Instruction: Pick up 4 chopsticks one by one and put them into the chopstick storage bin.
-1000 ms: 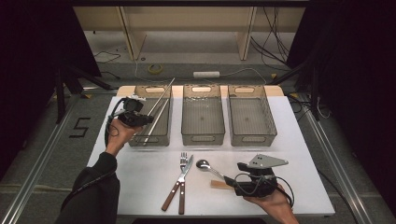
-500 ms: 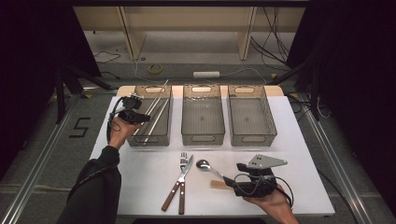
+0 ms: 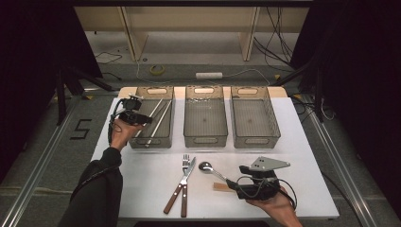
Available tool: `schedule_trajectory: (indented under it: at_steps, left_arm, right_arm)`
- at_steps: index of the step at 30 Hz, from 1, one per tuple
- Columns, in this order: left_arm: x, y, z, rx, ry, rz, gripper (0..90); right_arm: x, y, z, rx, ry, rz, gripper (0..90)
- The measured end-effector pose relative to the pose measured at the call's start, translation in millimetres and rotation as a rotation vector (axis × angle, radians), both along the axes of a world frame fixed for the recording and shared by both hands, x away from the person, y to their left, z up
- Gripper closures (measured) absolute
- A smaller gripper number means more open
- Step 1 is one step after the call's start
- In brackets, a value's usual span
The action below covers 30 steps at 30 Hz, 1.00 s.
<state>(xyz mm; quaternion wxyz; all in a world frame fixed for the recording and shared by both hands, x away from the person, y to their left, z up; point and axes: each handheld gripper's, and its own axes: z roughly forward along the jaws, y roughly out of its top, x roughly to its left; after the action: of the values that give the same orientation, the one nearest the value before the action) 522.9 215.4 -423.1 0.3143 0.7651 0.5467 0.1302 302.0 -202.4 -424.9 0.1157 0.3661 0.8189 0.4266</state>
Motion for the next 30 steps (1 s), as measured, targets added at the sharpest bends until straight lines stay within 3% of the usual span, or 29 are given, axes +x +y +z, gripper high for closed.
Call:
schedule_trajectory:
  at_steps: [5, 13, 19, 25, 30]
  left_arm:
    - [-14.6, -3.2, 8.5, -0.047, -0.016, -0.036, 48.0]
    - [-54.6, -8.0, 21.4, -0.122, -0.067, -0.103, 30.8]
    - [-79.8, -23.2, 14.5, -0.101, -0.024, -0.182, 25.6]
    - [-100.6, -31.4, 10.3, -0.098, -0.054, -0.206, 23.6]
    - [-115.1, -33.1, 5.4, -0.138, -0.066, -0.227, 21.5]
  right_arm:
    - [0.0, -1.0, 0.2, -0.002, -0.001, -0.006, 31.3]
    - [0.8, -1.8, -0.9, -0.003, 0.003, -0.014, 31.2]
    - [0.5, -0.8, -3.2, -0.012, 0.006, -0.015, 31.4]
    - [1.6, -0.9, -4.7, -0.025, 0.007, -0.018, 31.7]
    - [3.4, -0.6, -6.0, -0.035, 0.015, -0.02, 32.3]
